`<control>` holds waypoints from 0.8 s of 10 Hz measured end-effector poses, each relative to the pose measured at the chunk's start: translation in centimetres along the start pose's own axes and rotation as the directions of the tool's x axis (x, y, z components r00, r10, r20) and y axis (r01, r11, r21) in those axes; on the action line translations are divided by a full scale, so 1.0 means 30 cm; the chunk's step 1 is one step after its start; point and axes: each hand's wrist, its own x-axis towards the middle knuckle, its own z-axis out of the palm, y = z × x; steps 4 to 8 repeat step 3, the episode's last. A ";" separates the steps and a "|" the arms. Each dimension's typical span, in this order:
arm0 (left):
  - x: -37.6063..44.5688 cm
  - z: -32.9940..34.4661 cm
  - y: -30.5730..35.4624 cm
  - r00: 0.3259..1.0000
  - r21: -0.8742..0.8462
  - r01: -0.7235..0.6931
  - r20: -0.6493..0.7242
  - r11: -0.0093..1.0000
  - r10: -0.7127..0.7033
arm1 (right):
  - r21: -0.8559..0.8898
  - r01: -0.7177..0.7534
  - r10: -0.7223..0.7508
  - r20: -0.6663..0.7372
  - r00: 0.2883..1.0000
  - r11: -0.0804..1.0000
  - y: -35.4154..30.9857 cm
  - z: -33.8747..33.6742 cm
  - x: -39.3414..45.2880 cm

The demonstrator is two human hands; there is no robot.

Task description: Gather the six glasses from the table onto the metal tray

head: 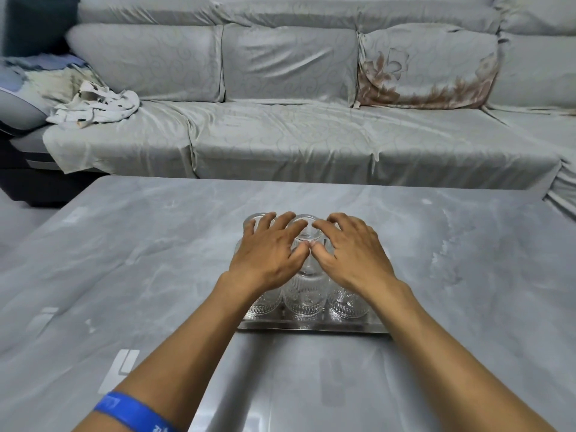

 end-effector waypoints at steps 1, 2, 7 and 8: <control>-0.003 -0.002 0.004 1.000 -0.004 -0.003 0.002 1.000 0.003 | -0.007 0.004 -0.003 0.008 1.000 1.000 -0.004 0.000 -0.007; -0.008 -0.005 0.004 1.000 0.010 -0.015 -0.007 1.000 0.015 | -0.007 0.022 -0.022 0.022 1.000 1.000 -0.008 0.001 -0.008; -0.003 -0.025 0.012 1.000 -0.032 -0.012 -0.013 0.999 0.012 | 0.012 -0.004 0.004 0.019 1.000 1.000 -0.013 -0.026 0.001; -0.003 -0.025 0.012 1.000 -0.032 -0.012 -0.013 0.999 0.012 | 0.012 -0.004 0.004 0.019 1.000 1.000 -0.013 -0.026 0.001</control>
